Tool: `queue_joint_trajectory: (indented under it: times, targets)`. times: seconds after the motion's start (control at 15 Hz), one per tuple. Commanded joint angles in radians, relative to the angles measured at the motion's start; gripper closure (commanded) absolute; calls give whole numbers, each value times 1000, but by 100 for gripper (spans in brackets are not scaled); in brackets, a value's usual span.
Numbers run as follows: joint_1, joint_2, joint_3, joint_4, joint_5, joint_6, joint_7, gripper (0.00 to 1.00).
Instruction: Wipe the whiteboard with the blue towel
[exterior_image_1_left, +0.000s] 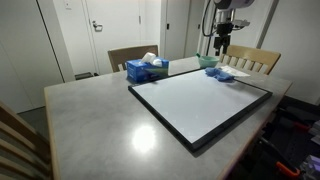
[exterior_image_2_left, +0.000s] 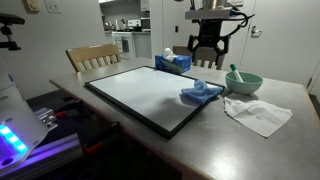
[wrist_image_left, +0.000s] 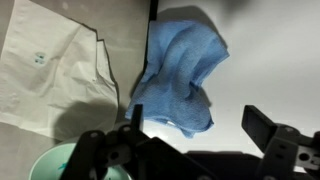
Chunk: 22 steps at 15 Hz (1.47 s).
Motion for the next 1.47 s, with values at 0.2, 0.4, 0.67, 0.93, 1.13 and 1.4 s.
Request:
queue_joint_trajectory:
  times: [0.2,0.4,0.67,0.93,1.13,1.4]
  targets:
    - [-19,-29,66,-143,-78,227,-102,0]
    - [-26,-53,79,-218,-62,275,-135,0]
    - [-34,-92,64,-316,-46,287,-103,0]
    - [-76,-76,65,-337,31,352,-98,0]
    - [-140,-15,116,-300,205,396,-148,0]
    - [-178,40,159,-261,307,417,-194,0]
